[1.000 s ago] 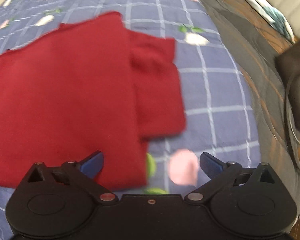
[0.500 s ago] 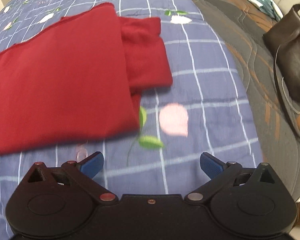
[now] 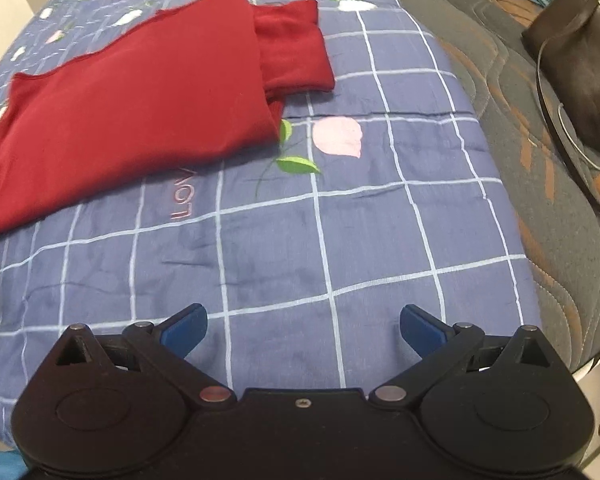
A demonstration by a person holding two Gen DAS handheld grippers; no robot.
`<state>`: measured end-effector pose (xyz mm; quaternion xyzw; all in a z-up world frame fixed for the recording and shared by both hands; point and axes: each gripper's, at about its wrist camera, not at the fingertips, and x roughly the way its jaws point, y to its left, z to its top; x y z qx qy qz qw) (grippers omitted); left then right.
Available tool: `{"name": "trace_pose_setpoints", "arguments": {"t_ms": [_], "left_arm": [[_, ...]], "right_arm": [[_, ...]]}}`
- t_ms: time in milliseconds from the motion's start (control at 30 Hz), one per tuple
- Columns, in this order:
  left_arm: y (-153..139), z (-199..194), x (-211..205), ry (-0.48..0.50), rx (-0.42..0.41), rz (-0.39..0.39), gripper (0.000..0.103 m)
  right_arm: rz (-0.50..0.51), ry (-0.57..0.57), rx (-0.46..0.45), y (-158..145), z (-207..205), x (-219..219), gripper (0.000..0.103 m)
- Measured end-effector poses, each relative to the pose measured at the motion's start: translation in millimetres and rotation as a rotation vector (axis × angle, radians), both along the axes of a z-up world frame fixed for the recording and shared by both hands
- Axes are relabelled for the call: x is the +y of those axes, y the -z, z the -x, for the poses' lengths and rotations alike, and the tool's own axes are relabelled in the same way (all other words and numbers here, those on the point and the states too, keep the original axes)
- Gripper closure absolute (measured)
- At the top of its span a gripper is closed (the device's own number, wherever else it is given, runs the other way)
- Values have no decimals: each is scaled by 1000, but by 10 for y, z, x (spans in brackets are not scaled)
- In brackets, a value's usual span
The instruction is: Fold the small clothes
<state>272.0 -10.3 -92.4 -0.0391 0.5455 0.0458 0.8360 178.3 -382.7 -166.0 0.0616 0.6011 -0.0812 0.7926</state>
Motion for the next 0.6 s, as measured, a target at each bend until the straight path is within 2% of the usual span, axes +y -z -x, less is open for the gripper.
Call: {"name": "trace_pose_setpoints", "arguments": {"t_ms": [333, 600], "left_arm": [[-118, 740, -221, 46, -5, -29, 1], [-178, 997, -168, 10, 36, -39, 1]], "right_arm": [[-41, -81, -56, -187, 300, -23, 1], [-86, -129, -22, -172, 614, -10, 1]]}}
